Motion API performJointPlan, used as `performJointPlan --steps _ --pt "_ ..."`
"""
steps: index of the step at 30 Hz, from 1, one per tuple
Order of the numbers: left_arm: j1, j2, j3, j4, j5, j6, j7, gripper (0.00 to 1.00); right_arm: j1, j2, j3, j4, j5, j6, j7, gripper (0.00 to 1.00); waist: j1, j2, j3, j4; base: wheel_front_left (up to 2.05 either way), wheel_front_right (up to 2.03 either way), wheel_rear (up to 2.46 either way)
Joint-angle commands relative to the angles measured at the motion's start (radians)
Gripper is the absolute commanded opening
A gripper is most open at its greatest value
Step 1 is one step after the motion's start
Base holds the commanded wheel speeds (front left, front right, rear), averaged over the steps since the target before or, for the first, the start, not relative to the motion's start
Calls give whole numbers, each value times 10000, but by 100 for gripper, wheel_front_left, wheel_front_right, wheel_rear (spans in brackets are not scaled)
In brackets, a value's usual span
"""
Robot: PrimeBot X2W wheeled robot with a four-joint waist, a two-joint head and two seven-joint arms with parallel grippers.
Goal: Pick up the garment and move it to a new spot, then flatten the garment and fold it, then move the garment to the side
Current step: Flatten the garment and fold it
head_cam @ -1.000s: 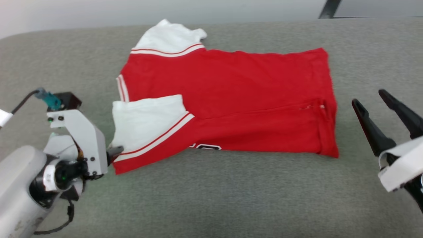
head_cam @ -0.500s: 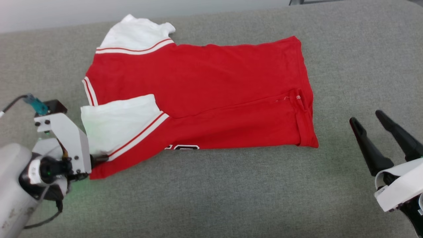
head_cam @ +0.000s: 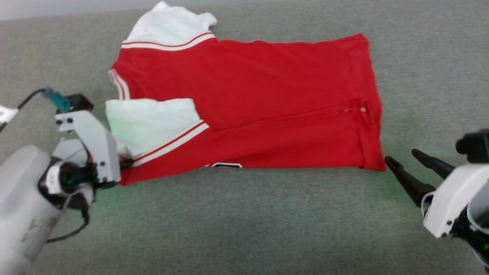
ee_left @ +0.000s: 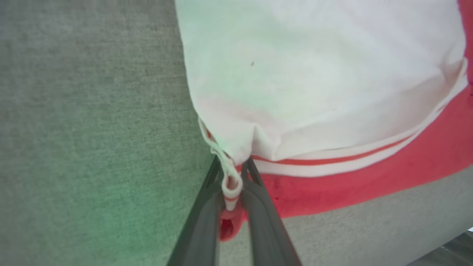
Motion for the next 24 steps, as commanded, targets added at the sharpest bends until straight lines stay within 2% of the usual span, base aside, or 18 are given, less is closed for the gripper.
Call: performJointPlan --steps 1,8,17,18,19,20,24 --pt "-27 -543 -238 88 113 -89 -141 0 -361 -9 -37 229 -202 -11 523 100 0 0 154 324 0 0 0" --pt "-599 -1242 -463 76 392 -391 -320 0 -1216 42 -141 1197 -600 -11 1762 100 0 0 502 1004 0 0 0" --pt "-1006 -1816 -590 357 556 -633 -577 0 -1747 215 117 2628 -685 -11 2470 100 0 0 899 1464 0 0 0" --pt "-1027 -1857 -597 415 569 -671 -600 0 -1755 237 236 2788 -681 -11 2573 67 0 0 915 1490 0 0 0" --pt "-1038 -1885 -597 477 572 -696 -641 0 -1779 247 329 2915 -683 -11 2645 25 0 0 930 1516 0 0 0" --pt "-1050 -1905 -597 542 572 -732 -661 0 -1809 261 371 3007 -663 -11 2690 0 0 0 938 1534 0 0 0" --pt "-1086 -1912 -574 784 537 -828 -711 0 -1837 140 419 3173 -539 -13 2840 0 0 0 900 1588 0 0 0"
